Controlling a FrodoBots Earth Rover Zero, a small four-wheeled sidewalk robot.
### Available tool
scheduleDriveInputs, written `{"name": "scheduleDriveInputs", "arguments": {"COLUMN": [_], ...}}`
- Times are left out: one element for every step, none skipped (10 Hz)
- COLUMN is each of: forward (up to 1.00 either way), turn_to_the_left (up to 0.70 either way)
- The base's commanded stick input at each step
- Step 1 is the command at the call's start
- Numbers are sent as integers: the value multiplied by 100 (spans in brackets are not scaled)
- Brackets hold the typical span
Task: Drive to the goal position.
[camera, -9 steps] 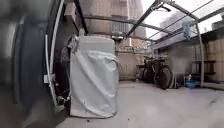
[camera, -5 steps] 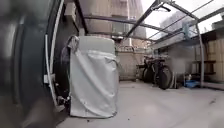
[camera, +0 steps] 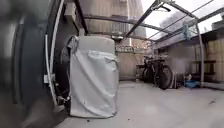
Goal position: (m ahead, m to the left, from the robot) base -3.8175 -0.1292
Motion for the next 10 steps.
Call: {"name": "scheduleDriveInputs", "arguments": {"forward": [-70,-70,-70,-70,-70,-70,-70,-70,-70,-70], "turn_to_the_left": [-27,-27,-27,-27,-27,-27,-27,-27,-27,-27]}}
